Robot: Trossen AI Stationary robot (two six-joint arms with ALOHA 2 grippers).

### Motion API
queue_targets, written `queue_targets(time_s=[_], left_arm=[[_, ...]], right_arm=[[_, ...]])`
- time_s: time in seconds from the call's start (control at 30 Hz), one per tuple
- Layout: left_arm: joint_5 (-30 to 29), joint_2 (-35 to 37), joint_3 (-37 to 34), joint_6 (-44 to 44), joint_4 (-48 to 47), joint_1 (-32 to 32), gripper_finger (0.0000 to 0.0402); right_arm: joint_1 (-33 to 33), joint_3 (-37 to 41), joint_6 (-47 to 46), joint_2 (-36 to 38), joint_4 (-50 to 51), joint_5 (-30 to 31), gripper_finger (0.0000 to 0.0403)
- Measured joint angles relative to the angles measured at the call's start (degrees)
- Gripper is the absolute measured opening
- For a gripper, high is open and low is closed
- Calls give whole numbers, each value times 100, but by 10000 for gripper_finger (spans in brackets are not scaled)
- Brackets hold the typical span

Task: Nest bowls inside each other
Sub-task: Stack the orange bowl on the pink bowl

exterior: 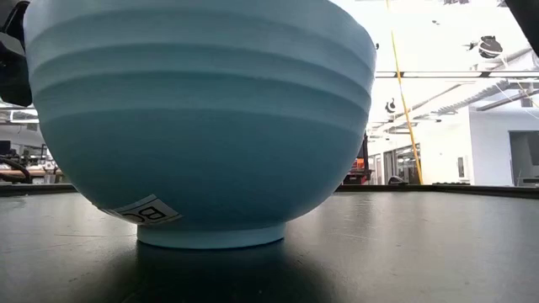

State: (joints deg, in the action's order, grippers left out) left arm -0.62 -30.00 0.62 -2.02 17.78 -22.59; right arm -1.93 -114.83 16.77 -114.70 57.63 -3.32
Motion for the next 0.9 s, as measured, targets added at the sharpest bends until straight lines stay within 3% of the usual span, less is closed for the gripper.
queue_targets(time_s=[0.57,0.7,0.9], left_arm=[[0,2,0,0,2,0,161],[0,2,0,6,2,0,161],[1,1,0,20,2,0,161]], right_arm=[[70,-4,-474,184,-131,-445,186],[58,-4,-440,184,-124,-447,147],[-4,-4,-252,184,-170,-439,39]])
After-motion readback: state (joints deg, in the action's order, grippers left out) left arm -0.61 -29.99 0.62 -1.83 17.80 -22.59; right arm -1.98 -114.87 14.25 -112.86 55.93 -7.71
